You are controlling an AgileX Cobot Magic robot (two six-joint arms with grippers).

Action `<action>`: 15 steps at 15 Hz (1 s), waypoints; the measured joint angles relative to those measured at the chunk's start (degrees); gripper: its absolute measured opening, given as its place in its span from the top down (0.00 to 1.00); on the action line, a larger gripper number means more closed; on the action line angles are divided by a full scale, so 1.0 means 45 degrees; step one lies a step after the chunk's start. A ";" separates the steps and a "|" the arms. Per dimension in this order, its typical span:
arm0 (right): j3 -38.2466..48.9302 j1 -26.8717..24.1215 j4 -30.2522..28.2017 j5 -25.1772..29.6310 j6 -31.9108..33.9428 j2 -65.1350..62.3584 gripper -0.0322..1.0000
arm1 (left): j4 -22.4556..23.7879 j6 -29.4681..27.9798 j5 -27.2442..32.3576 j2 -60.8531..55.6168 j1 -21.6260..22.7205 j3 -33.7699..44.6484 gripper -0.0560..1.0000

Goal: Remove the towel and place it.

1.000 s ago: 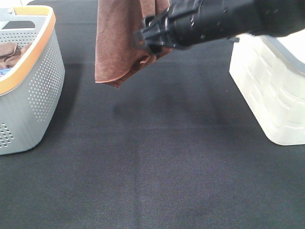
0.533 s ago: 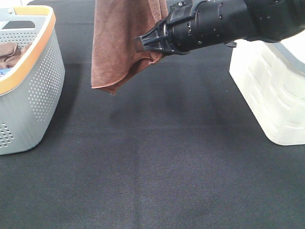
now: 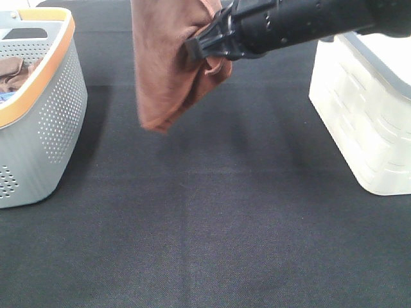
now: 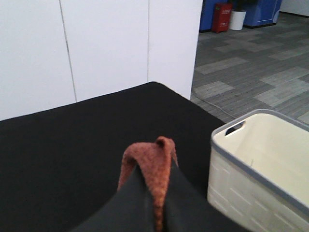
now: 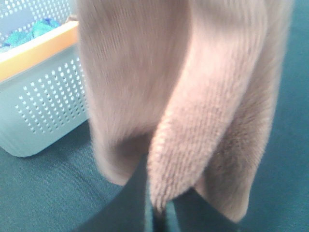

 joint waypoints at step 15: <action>-0.4456 -0.2712 -0.4545 -0.4698 0.3196 0.3552 0.97 | 0.0267 -0.0598 -0.7372 0.4304 0.1846 0.0000 0.95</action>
